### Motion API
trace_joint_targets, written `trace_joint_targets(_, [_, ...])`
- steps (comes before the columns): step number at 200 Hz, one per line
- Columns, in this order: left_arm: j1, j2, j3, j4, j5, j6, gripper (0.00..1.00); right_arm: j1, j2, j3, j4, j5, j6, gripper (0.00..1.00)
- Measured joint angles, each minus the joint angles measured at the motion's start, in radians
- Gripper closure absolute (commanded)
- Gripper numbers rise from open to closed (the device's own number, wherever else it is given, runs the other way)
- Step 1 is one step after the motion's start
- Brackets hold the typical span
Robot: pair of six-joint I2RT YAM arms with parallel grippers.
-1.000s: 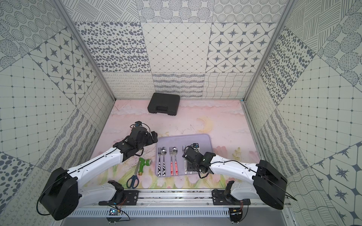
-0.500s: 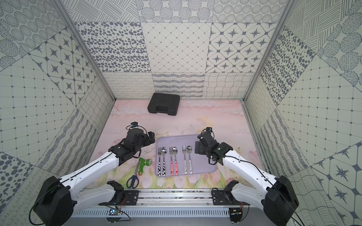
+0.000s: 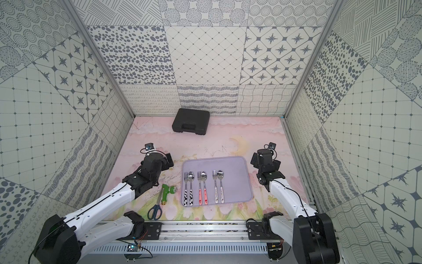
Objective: Set the spoon and fork side by side
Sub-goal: Reset both arms
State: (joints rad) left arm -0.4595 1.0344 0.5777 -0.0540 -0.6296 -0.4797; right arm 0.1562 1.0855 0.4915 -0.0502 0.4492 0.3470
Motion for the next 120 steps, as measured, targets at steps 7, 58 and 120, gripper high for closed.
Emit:
trace_joint_targets(7, [0.011,-0.003,-0.013,0.017,-0.013,0.020,0.00,-0.005,0.000,-0.030,0.060,0.006,-0.018,0.03])
trace_joint_targets(58, [0.167,0.025,-0.135,0.224,-0.007,0.167,0.00,-0.044,0.137,-0.110,0.425,0.031,-0.124,0.03])
trace_joint_targets(120, [0.275,0.293,-0.216,0.534,0.098,0.336,0.00,-0.114,0.294,-0.135,0.713,-0.037,-0.176,0.03])
